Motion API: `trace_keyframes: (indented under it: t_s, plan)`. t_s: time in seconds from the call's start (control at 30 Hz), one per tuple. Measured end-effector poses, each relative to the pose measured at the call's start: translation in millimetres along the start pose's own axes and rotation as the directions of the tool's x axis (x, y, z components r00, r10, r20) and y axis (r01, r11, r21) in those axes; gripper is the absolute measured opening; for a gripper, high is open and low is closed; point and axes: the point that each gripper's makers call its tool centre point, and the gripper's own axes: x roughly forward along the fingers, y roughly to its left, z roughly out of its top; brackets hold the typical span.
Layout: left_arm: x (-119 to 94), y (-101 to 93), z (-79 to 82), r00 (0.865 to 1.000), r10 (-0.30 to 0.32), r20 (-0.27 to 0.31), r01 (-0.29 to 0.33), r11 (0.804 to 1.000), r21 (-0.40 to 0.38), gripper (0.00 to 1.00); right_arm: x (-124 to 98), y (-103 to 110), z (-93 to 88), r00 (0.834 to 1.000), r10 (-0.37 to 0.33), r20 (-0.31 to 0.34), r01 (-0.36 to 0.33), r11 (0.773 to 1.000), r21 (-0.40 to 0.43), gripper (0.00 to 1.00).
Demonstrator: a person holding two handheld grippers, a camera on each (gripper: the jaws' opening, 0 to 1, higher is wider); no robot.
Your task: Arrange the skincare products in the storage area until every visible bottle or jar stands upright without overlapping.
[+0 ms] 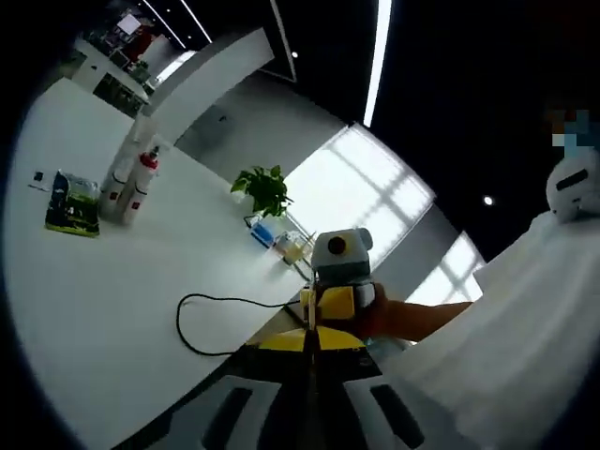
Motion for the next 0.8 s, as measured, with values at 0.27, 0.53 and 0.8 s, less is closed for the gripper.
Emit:
trace_keyframes:
  t_s: [0.27, 0.53, 0.8]
  plan:
    - [-2.3, -7.8, 4.0, 0.997, -0.074, 0.026, 0.076, 0.995, -0.068, 0.03, -1.7, 6.6, -2.1, 1.0, 0.02, -0.006, -0.02, 0.998, 0.062, 0.0]
    - [-2.9, -13.9, 2.7, 0.993, -0.119, 0.016, 0.12, 0.988, -0.099, 0.01, -1.0, 12.8, -7.7, 0.998, 0.048, -0.035, -0.046, 0.996, 0.075, 0.0]
    - [-1.6, -9.2, -0.4, 0.994, -0.106, -0.002, 0.105, 0.986, -0.132, 0.0, -0.7, 10.5, 10.8, 0.997, 0.033, 0.072, -0.038, 0.998, 0.057, 0.07]
